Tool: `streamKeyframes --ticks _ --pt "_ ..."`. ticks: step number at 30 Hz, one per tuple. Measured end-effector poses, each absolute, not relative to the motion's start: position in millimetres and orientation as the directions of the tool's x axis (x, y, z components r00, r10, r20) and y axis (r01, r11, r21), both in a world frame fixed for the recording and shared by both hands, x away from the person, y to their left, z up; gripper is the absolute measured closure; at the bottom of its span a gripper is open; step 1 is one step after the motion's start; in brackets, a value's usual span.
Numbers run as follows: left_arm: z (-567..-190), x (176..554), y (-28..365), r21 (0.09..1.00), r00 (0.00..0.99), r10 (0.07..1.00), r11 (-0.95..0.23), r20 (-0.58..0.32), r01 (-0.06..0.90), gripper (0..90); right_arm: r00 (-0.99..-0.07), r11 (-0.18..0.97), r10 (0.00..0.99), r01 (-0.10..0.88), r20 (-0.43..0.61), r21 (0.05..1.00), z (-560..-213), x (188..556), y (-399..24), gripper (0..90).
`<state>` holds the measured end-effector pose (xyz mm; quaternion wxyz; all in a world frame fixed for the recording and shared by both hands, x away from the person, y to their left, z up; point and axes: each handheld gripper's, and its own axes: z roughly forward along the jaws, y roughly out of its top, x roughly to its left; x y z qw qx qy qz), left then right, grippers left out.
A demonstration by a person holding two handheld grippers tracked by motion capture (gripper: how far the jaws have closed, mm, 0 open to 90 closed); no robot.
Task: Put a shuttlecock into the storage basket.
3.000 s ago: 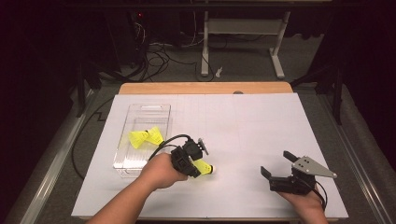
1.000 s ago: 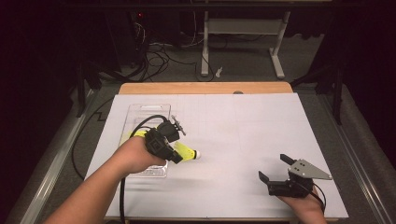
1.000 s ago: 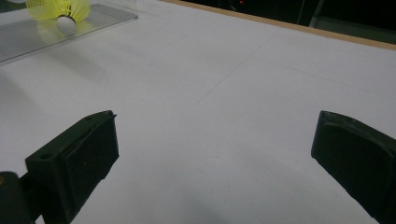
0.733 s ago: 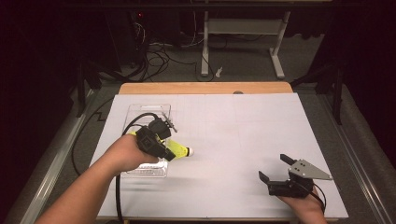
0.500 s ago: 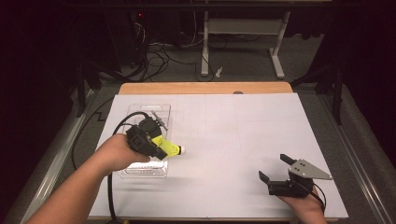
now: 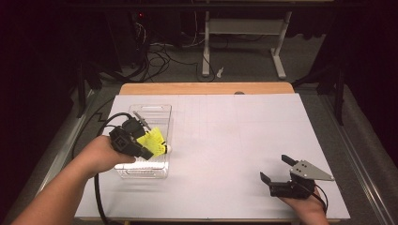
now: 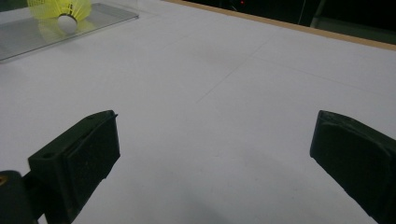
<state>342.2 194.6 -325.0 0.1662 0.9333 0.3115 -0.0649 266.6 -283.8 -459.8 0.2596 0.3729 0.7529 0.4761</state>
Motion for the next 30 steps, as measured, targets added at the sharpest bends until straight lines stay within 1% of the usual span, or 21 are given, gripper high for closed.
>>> streamKeyframes --ticks 16,30 --pt "-333 340 225 0.242 0.76 0.611 -0.721 -0.22 0.649 89.4 -0.593 0.277 0.804 0.317 -0.038 0.907 -461 267 -283 1.8" --pt "-340 342 237 0.232 0.742 0.636 -0.705 -0.212 0.67 89.4 -0.596 0.279 0.802 0.318 -0.038 0.906 -461 268 -282 1.9"
